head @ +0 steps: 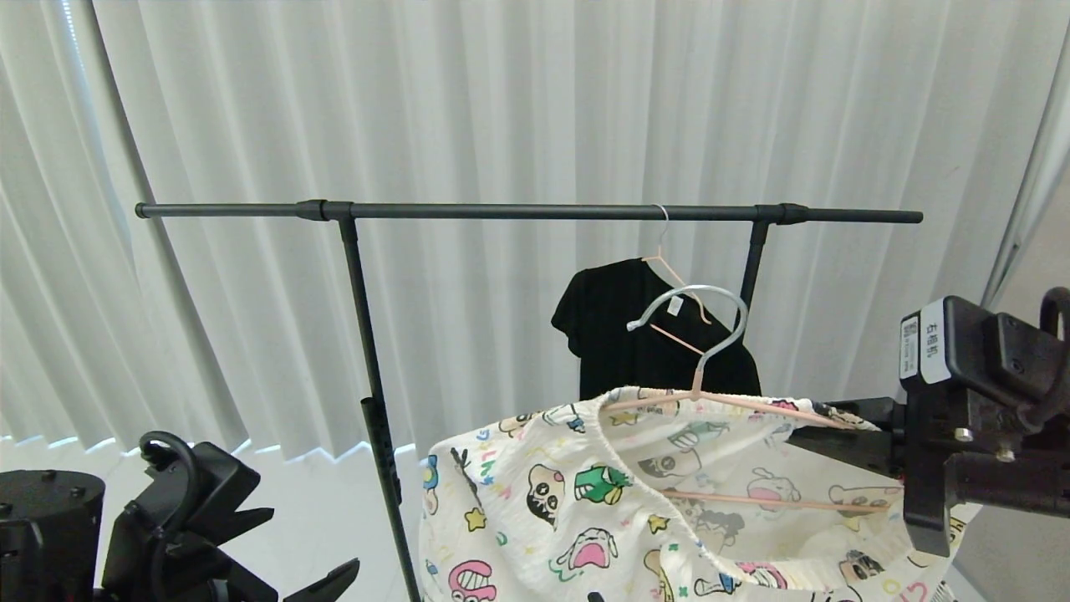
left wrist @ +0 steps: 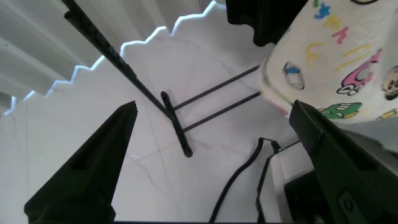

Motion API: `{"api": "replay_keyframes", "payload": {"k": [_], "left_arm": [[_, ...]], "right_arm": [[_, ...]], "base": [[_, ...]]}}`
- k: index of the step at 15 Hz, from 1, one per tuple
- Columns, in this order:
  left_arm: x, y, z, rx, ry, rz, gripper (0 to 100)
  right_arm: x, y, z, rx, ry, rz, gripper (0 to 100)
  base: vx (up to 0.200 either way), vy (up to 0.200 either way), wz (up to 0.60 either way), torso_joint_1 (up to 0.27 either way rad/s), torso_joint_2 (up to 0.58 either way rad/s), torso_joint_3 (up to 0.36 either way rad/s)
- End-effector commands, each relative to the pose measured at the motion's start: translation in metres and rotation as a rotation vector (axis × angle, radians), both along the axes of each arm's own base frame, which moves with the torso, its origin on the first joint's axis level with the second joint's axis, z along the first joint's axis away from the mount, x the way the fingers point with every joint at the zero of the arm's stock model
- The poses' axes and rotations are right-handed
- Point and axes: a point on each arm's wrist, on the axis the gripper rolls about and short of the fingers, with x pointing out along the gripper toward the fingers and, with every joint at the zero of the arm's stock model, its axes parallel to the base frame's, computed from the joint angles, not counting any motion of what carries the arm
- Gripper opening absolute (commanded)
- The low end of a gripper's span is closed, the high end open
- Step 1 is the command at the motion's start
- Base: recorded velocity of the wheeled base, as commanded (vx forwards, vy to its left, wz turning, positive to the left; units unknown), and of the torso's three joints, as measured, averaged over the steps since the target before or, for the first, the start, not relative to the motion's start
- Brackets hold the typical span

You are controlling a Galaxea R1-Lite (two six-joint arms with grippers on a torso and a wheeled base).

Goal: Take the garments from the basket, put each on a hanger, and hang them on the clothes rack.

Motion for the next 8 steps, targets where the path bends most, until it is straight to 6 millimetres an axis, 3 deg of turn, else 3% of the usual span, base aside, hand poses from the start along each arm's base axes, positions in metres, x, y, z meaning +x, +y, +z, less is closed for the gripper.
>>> {"api": "replay_keyframes", "payload": {"k": [1, 6, 8], "left_arm": [[-0.007, 0.003, 0.01, -0.061, -0.056, 0.039, 100], [0.0, 0.006, 0.047, -0.136, -0.211, 0.262, 100], [-0.001, 0.007, 0.045, -0.126, -0.211, 0.316, 100]], "right_arm": [[0.003, -0.006, -0.005, -0.012, 0.024, -0.066, 0], [0.004, -0.01, -0.012, 0.066, 0.218, -0.329, 0], [0.003, -0.008, -0.013, 0.128, 0.304, -0.388, 0]], "base": [[0.0, 0.0, 0.0, 0.0, 0.0, 0.0], [0.0, 0.0, 0.0, 0.0, 0.0, 0.0], [0.0, 0.0, 0.0, 0.0, 0.0, 0.0]]}}
